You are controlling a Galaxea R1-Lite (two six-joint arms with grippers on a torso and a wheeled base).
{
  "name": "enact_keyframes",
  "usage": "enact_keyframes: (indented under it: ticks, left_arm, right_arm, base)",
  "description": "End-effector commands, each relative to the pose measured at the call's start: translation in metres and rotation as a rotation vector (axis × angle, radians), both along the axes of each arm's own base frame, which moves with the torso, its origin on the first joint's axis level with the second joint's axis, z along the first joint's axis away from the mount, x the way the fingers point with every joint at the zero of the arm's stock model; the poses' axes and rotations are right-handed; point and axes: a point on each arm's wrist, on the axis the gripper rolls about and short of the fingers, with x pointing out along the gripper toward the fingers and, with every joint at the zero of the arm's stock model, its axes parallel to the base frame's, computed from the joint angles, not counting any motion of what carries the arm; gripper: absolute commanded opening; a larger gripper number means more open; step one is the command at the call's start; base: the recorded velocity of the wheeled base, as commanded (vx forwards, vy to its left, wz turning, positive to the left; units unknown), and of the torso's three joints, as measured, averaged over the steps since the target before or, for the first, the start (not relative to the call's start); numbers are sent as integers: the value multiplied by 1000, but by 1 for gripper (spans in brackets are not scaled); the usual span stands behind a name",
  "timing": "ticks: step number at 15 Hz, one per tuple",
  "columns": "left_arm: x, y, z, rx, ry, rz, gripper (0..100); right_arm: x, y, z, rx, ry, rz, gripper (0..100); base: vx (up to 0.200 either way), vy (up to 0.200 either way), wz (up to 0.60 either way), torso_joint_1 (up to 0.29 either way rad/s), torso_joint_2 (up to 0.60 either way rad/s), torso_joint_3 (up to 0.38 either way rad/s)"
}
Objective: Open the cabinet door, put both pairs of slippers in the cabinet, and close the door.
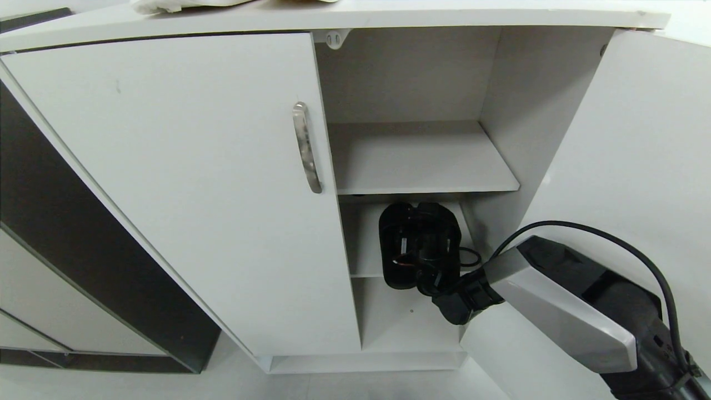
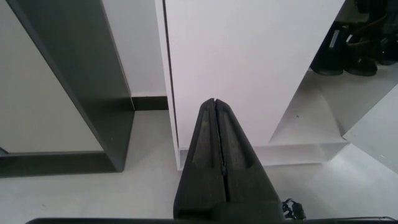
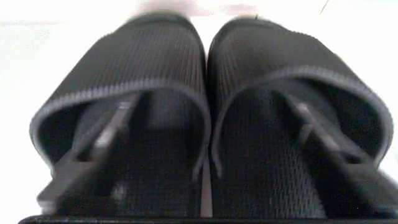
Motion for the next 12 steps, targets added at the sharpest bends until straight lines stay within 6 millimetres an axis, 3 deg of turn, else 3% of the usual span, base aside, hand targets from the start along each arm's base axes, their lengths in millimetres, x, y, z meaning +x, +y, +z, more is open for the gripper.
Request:
enact_keyframes:
  ticks: [1, 6, 9, 12]
  left_arm:
    - [0, 0, 0, 0, 0, -1, 0]
    - [0, 0, 0, 1, 0, -1, 0]
    - [0, 0, 0, 1, 0, -1, 0]
    - [0, 0, 0, 3, 0, -6, 0]
  right_arm:
    - [-5, 0, 2, -5, 7, 4, 100]
    - [-60, -5, 28, -25, 29, 56, 100]
    - [-114, -14, 22, -60, 71, 124, 100]
    - [-128, -16, 14, -58, 58, 144, 100]
  base:
    - [0, 0, 0, 0, 0, 0]
    - [0, 0, 0, 0, 0, 0]
    - [0, 0, 0, 0, 0, 0]
    - [-133, 0, 0, 3, 3, 2]
